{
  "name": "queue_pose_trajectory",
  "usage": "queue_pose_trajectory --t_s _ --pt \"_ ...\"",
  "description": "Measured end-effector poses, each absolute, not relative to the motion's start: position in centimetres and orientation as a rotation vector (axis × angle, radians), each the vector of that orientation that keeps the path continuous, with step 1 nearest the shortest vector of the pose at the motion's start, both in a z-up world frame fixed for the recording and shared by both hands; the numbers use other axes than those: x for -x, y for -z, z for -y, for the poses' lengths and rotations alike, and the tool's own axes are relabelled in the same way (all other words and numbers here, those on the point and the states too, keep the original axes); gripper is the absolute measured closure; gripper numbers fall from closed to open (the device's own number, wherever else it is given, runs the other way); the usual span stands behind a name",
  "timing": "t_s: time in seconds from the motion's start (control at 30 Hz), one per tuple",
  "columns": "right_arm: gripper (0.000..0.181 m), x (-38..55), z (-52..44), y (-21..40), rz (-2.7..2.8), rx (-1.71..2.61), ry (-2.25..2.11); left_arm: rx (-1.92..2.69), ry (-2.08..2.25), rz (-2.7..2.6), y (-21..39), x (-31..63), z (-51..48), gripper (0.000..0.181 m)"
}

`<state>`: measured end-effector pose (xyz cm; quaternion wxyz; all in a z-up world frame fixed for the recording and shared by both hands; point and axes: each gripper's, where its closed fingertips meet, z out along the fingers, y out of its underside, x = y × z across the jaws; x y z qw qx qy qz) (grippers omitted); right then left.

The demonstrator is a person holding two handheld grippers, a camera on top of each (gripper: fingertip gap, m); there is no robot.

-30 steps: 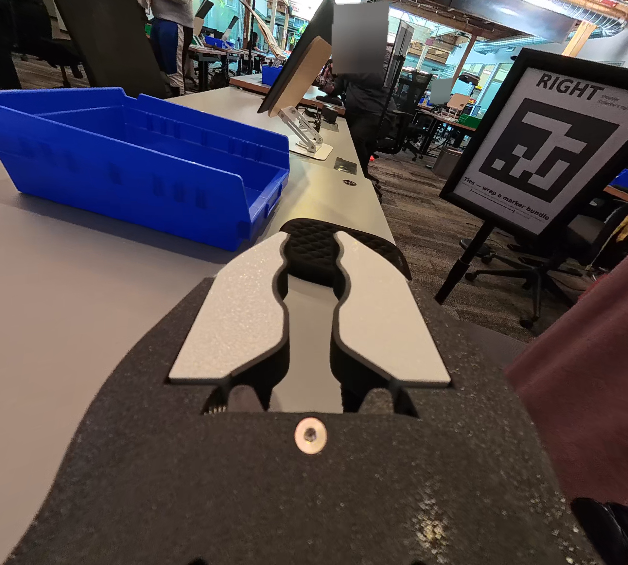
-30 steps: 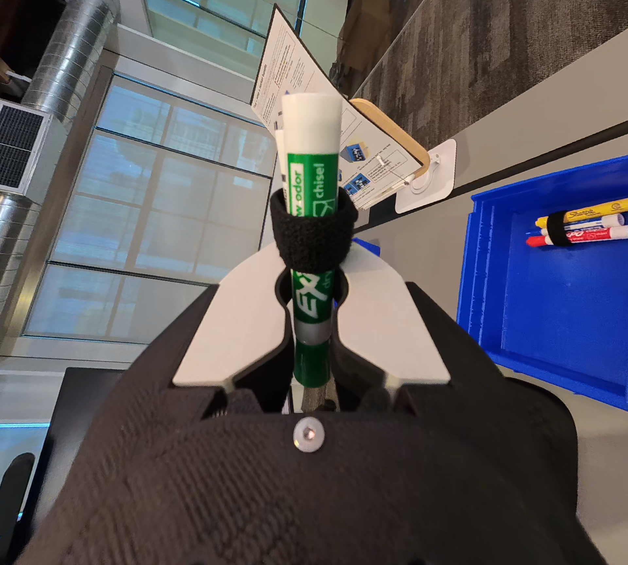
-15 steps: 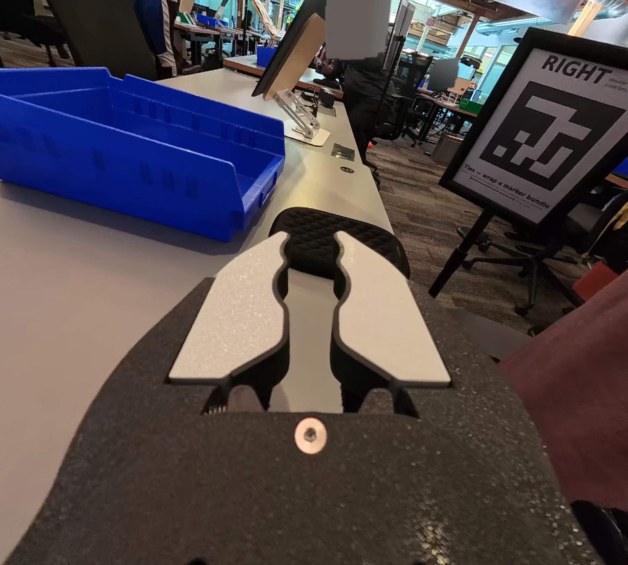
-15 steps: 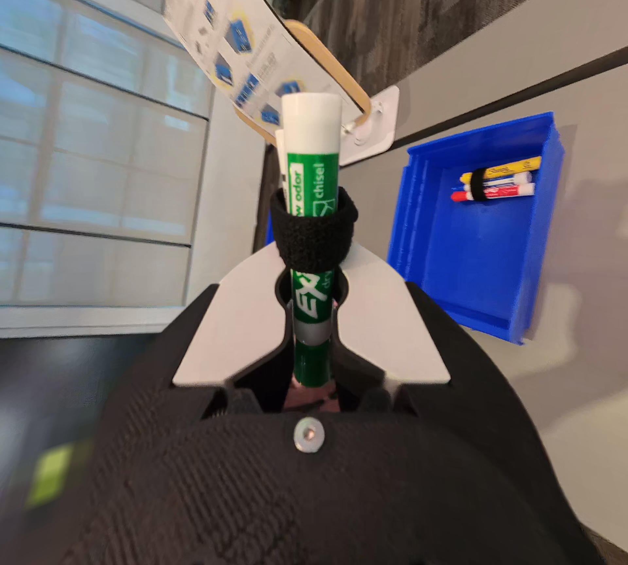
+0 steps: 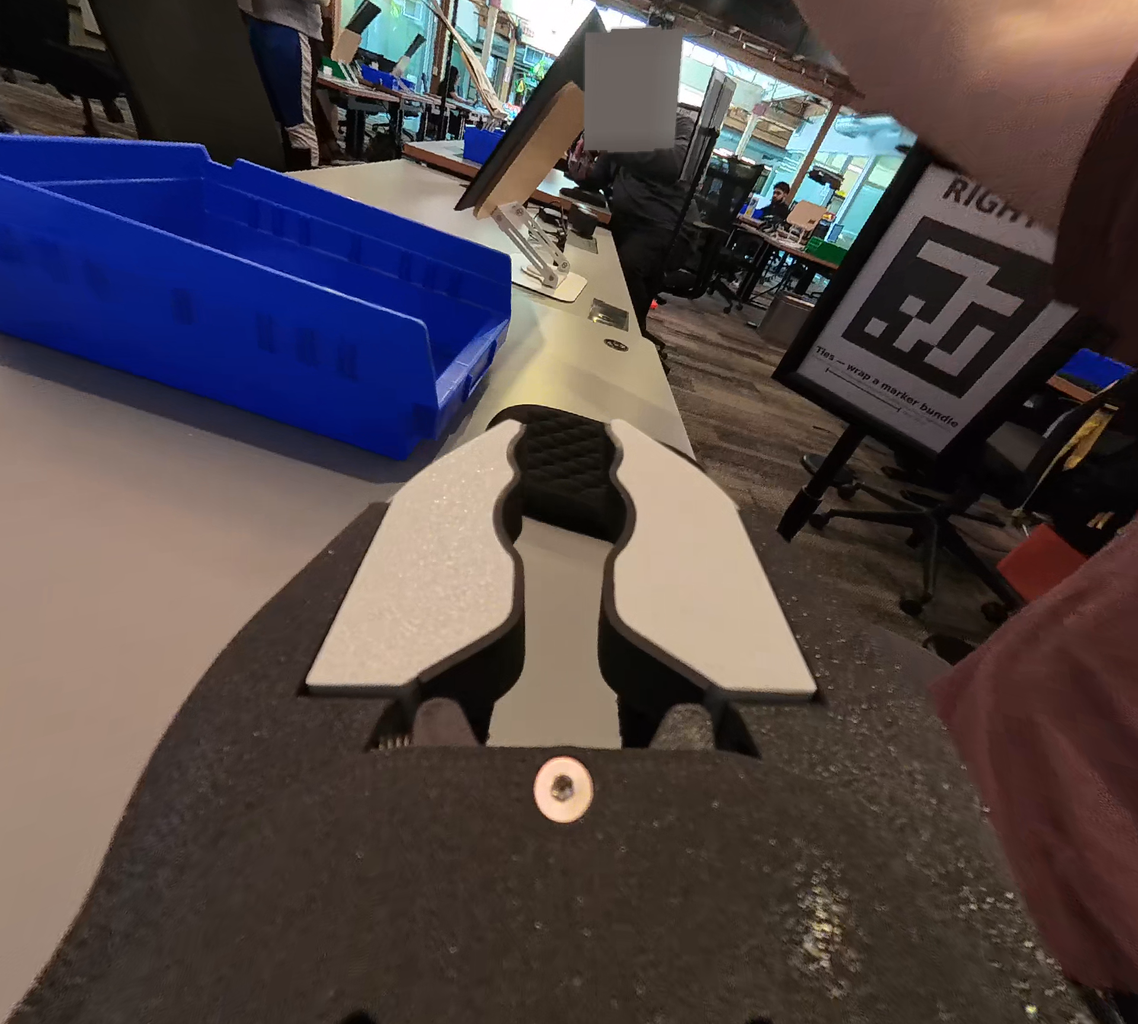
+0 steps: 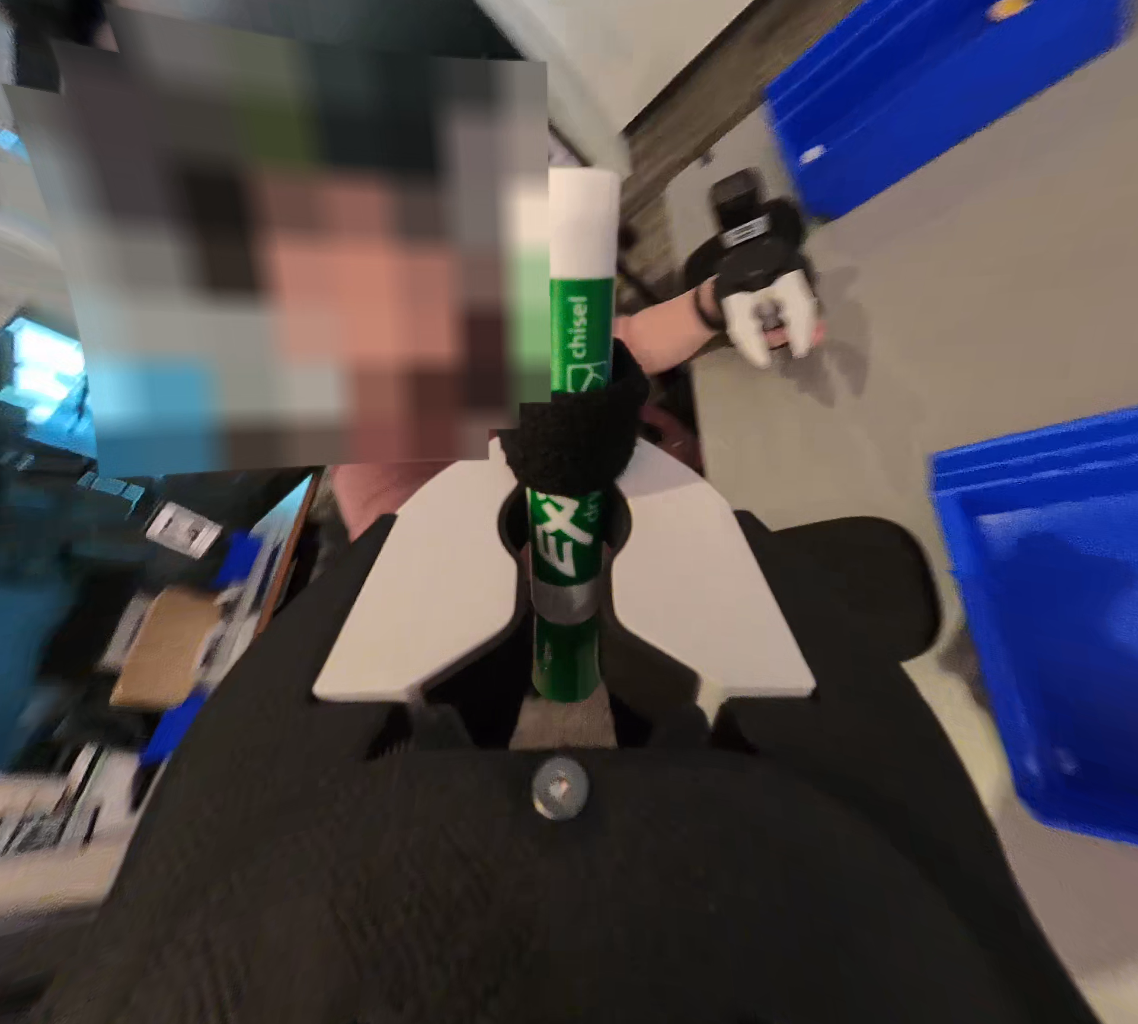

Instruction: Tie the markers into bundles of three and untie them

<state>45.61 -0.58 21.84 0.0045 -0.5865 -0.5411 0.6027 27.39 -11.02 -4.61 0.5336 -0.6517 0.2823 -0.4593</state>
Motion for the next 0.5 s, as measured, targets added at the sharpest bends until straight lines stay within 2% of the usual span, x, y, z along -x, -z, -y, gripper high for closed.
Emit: queue_pose_trajectory --t_s 0.03,0.33,0.5 --pt "0.162 -46.2 1.9 -22.5 1.777 1.797 -1.928 1.555 1.084 -0.69 4.7 -27.5 11.1 0.159" --pt "0.162 -46.2 10.7 -22.9 2.36 1.593 -2.104 1.586 1.04 -0.774 5.6 -28.5 11.7 0.159" --pt "0.161 -46.2 13.2 -23.8 2.519 1.285 -2.125 1.598 1.029 -0.805 6.0 -28.7 12.0 0.159"
